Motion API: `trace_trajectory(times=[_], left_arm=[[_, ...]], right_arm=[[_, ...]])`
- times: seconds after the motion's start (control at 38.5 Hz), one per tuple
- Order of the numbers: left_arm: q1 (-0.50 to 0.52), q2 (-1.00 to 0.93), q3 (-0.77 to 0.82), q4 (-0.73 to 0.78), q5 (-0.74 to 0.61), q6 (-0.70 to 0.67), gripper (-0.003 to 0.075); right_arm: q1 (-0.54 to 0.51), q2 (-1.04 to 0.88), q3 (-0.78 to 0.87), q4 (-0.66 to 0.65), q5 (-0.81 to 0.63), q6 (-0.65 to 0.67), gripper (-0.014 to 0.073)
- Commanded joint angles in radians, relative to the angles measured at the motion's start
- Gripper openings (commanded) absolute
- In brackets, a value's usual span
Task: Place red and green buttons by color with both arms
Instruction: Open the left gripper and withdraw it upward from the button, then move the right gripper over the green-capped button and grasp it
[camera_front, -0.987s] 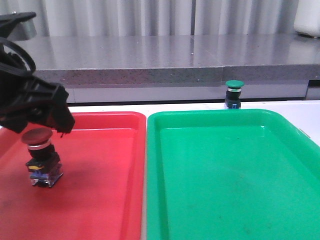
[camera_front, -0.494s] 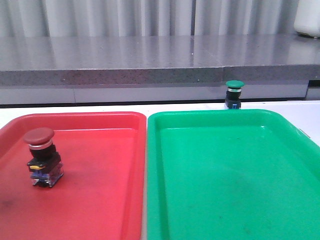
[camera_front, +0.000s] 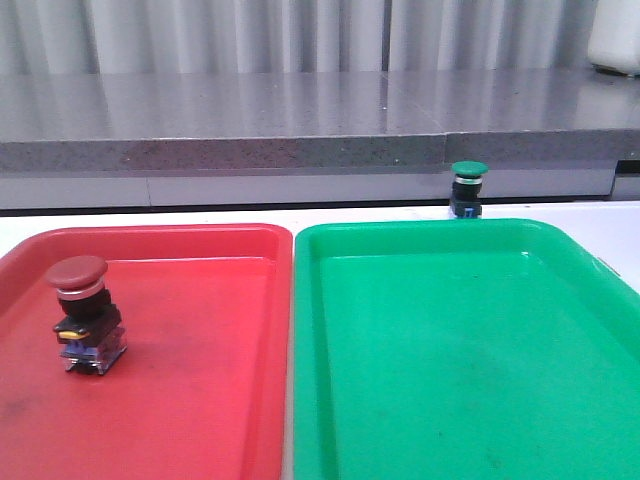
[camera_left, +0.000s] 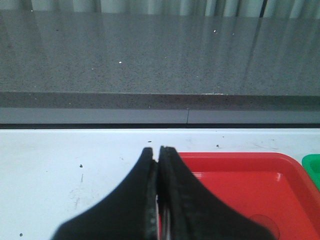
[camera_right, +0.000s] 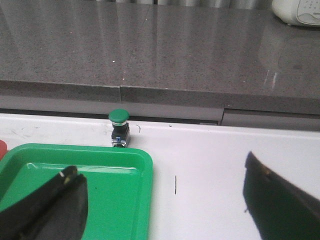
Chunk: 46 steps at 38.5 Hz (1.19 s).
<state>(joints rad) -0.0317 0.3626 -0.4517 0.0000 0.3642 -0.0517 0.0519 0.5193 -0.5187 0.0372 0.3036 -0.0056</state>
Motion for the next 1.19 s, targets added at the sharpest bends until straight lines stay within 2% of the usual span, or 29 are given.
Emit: trace_trajectory(times=[0.0, 0.23, 0.91, 1.04, 1.17], left_arm=[[0.003, -0.105, 0.033, -0.019, -0.055, -0.010, -0.0020], [0.003, -0.262, 0.106, -0.019, -0.036, -0.010, -0.0020], [0.003, -0.268, 0.122, -0.019, -0.045, -0.010, -0.0020], [0.003, -0.268, 0.122, -0.019, -0.045, -0.010, -0.0020], [0.003, -0.268, 0.122, -0.019, -0.045, -0.010, -0.0020]], right_arm=[[-0.008, 0.008, -0.036, 0.005, -0.081, -0.005, 0.0644], [-0.008, 0.008, -0.036, 0.005, -0.081, -0.005, 0.0644], [-0.008, 0.010, -0.036, 0.006, -0.112, -0.005, 0.0644], [-0.008, 0.067, -0.042, 0.005, -0.189, -0.005, 0.0644], [-0.008, 0.212, -0.110, 0.004, -0.183, -0.005, 0.0644]])
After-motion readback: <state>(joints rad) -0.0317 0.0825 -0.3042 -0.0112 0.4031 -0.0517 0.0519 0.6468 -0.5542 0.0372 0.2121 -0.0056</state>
